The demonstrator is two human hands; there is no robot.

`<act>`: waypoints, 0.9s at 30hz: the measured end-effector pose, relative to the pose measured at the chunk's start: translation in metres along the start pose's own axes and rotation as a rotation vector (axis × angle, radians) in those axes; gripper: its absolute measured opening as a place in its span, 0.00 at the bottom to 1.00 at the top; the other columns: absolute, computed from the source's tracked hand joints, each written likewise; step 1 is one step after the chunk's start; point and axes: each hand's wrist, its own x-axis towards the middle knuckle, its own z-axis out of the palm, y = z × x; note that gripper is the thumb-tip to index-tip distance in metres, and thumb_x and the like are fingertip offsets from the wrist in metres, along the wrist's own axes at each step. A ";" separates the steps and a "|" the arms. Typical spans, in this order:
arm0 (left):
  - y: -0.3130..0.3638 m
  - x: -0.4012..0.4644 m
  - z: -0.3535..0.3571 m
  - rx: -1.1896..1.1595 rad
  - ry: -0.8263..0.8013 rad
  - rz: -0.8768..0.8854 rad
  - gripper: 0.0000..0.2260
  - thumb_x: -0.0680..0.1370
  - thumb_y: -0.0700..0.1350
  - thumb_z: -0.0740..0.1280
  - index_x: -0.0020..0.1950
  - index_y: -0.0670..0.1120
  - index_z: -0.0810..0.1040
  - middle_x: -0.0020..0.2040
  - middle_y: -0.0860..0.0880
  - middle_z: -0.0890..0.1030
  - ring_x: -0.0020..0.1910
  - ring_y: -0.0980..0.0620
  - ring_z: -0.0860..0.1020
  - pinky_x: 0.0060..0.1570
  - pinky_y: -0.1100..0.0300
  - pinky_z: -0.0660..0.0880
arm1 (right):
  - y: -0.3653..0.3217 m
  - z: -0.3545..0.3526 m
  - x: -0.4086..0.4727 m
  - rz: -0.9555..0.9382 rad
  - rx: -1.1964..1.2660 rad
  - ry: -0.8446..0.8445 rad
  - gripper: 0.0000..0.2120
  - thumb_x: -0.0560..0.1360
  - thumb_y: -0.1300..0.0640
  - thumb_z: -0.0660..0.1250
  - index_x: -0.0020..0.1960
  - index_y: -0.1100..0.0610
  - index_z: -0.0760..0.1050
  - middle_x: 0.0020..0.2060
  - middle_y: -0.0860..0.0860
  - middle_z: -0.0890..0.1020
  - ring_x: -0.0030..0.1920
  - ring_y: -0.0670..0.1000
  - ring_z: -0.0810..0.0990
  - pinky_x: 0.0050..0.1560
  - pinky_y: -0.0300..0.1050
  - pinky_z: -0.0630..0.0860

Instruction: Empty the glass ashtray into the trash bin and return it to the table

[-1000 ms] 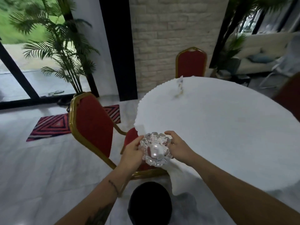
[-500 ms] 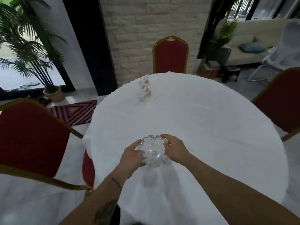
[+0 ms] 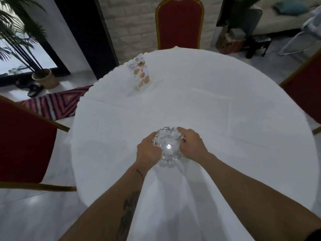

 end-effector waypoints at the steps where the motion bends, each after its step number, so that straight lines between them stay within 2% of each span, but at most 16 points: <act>1: 0.002 0.000 0.002 0.012 0.003 0.013 0.28 0.67 0.39 0.61 0.62 0.64 0.77 0.51 0.54 0.84 0.49 0.49 0.83 0.54 0.53 0.82 | 0.003 0.000 0.002 -0.003 -0.004 0.002 0.24 0.77 0.63 0.58 0.72 0.52 0.70 0.54 0.59 0.77 0.56 0.60 0.76 0.54 0.49 0.71; 4: 0.006 0.001 0.003 0.025 0.020 0.033 0.29 0.67 0.38 0.59 0.59 0.66 0.77 0.49 0.54 0.84 0.48 0.48 0.83 0.52 0.52 0.82 | 0.006 -0.001 0.006 -0.001 -0.017 -0.012 0.25 0.77 0.63 0.59 0.73 0.52 0.69 0.54 0.59 0.76 0.56 0.60 0.76 0.53 0.48 0.70; 10: 0.011 -0.004 0.004 0.087 0.025 0.063 0.30 0.70 0.35 0.57 0.66 0.59 0.75 0.50 0.53 0.81 0.50 0.46 0.81 0.54 0.51 0.81 | 0.005 -0.004 0.005 0.001 0.000 -0.039 0.23 0.77 0.63 0.58 0.72 0.53 0.70 0.51 0.58 0.75 0.55 0.61 0.76 0.54 0.49 0.72; 14: 0.011 -0.008 0.004 0.089 0.038 0.089 0.27 0.73 0.33 0.57 0.68 0.54 0.75 0.52 0.54 0.80 0.51 0.47 0.79 0.57 0.50 0.79 | 0.007 -0.005 0.005 0.017 -0.021 -0.103 0.25 0.80 0.59 0.59 0.76 0.52 0.63 0.62 0.61 0.74 0.64 0.61 0.73 0.62 0.53 0.70; 16: 0.009 -0.013 0.003 0.098 0.037 0.085 0.24 0.74 0.34 0.59 0.69 0.49 0.73 0.50 0.56 0.76 0.52 0.47 0.78 0.59 0.50 0.78 | 0.006 -0.006 0.001 0.029 -0.032 -0.138 0.27 0.80 0.57 0.59 0.78 0.53 0.60 0.67 0.61 0.72 0.67 0.61 0.71 0.64 0.52 0.69; 17: 0.008 -0.014 0.002 0.112 0.036 0.097 0.24 0.73 0.36 0.60 0.69 0.50 0.72 0.53 0.56 0.77 0.54 0.46 0.78 0.59 0.49 0.78 | 0.006 -0.006 -0.001 0.028 -0.034 -0.145 0.27 0.80 0.56 0.59 0.79 0.53 0.58 0.68 0.61 0.71 0.68 0.61 0.71 0.64 0.52 0.69; 19: 0.002 -0.018 -0.002 0.178 0.014 0.131 0.21 0.73 0.40 0.62 0.65 0.53 0.74 0.55 0.53 0.81 0.54 0.47 0.80 0.56 0.49 0.79 | 0.003 -0.008 -0.008 0.026 -0.064 -0.152 0.28 0.80 0.55 0.58 0.79 0.53 0.56 0.68 0.60 0.70 0.67 0.60 0.71 0.63 0.52 0.71; 21: -0.001 -0.029 -0.009 0.265 -0.005 0.197 0.16 0.72 0.42 0.60 0.59 0.52 0.76 0.52 0.49 0.82 0.52 0.46 0.80 0.54 0.49 0.79 | 0.001 -0.010 -0.018 0.017 -0.107 -0.144 0.28 0.80 0.54 0.57 0.79 0.52 0.56 0.67 0.59 0.70 0.65 0.60 0.72 0.61 0.53 0.73; 22: -0.003 -0.036 -0.014 0.313 -0.011 0.196 0.16 0.72 0.42 0.59 0.59 0.50 0.76 0.53 0.48 0.82 0.53 0.44 0.80 0.57 0.49 0.78 | -0.002 -0.012 -0.024 0.025 -0.134 -0.146 0.28 0.80 0.54 0.57 0.79 0.52 0.55 0.67 0.58 0.70 0.64 0.60 0.71 0.61 0.54 0.73; 24: -0.011 -0.045 -0.023 0.394 -0.031 0.198 0.20 0.76 0.42 0.60 0.68 0.47 0.72 0.65 0.45 0.77 0.65 0.42 0.74 0.66 0.52 0.70 | -0.011 -0.016 -0.036 0.019 -0.182 -0.134 0.28 0.80 0.53 0.56 0.79 0.52 0.55 0.70 0.57 0.68 0.66 0.61 0.69 0.62 0.56 0.72; 25: -0.018 -0.046 -0.028 0.437 -0.030 0.212 0.23 0.78 0.42 0.60 0.74 0.45 0.67 0.72 0.45 0.72 0.71 0.44 0.69 0.69 0.53 0.65 | -0.015 -0.015 -0.041 0.006 -0.204 -0.124 0.29 0.80 0.53 0.56 0.79 0.53 0.54 0.71 0.57 0.66 0.67 0.61 0.67 0.63 0.56 0.72; 27: -0.024 -0.055 -0.042 0.523 -0.008 0.208 0.27 0.80 0.45 0.59 0.79 0.45 0.57 0.79 0.46 0.61 0.77 0.46 0.60 0.74 0.54 0.58 | -0.029 -0.018 -0.052 -0.039 -0.260 -0.089 0.29 0.80 0.52 0.56 0.79 0.54 0.53 0.74 0.56 0.64 0.70 0.61 0.65 0.65 0.57 0.70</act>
